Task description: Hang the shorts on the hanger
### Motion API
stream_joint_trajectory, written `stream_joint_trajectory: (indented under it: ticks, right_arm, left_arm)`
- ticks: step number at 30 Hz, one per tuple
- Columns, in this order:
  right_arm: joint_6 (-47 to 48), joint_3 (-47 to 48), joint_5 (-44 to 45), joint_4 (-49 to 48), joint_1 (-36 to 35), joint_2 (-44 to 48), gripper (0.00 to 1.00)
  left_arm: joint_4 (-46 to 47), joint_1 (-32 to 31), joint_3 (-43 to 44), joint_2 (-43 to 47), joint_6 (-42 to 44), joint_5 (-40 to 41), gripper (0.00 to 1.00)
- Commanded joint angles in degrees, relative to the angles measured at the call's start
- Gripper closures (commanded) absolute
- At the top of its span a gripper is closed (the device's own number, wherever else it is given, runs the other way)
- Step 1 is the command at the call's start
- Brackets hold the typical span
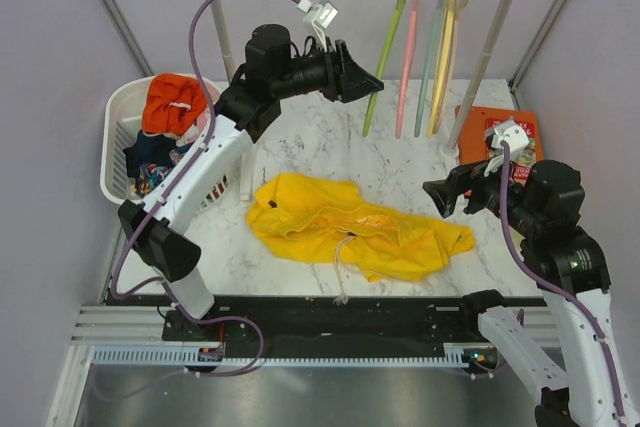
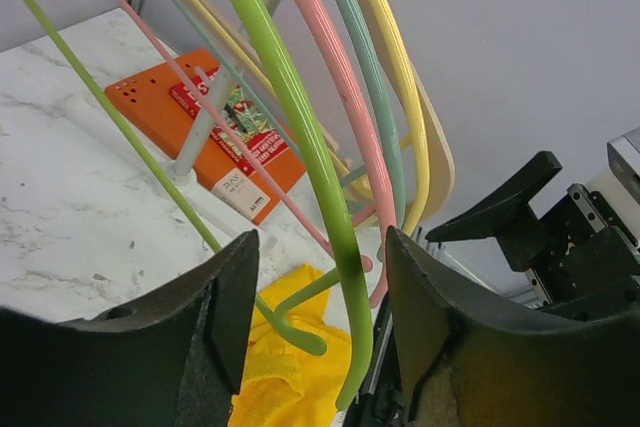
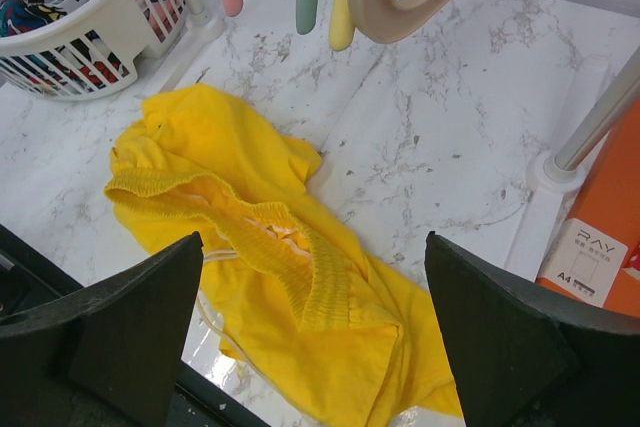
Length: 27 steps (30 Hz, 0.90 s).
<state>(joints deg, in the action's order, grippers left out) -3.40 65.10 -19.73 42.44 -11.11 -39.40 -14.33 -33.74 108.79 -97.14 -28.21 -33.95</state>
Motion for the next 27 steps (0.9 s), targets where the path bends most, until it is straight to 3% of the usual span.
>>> stream_joint_trajectory:
  ticks: [1, 2, 6, 11, 15, 27]
  right_arm:
    - [-2.8, 2.3, 1.7, -0.4, 0.1, 0.4, 0.02]
    - [-2.7, 2.4, 1.5, -0.2, 0.1, 0.5, 0.02]
    - [-2.5, 2.5, 1.9, 0.0, 0.0, 1.0, 0.02]
    - [-1.6, 2.6, 3.1, 0.4, 0.1, 1.4, 0.02]
    - [-1.3, 2.9, 3.5, 0.5, 0.1, 1.6, 0.02]
    - [-0.2, 3.7, 0.7, -0.5, 0.1, 0.7, 0.02]
  left_arm:
    - [7.2, -0.6, 3.1, -1.7, -6.9, -3.8, 0.43]
    - [8.4, -0.5, 3.0, -2.5, -9.2, -6.1, 0.43]
    - [18.8, -0.5, 1.3, -4.3, -17.4, -13.5, 0.62]
    - [28.5, -0.1, 1.0, -6.3, -26.5, -17.4, 0.71]
    - [30.0, 0.5, 0.5, -6.7, -28.4, -16.9, 0.97]
    - [35.8, 3.0, -4.1, -0.6, -29.5, -13.3, 0.98]
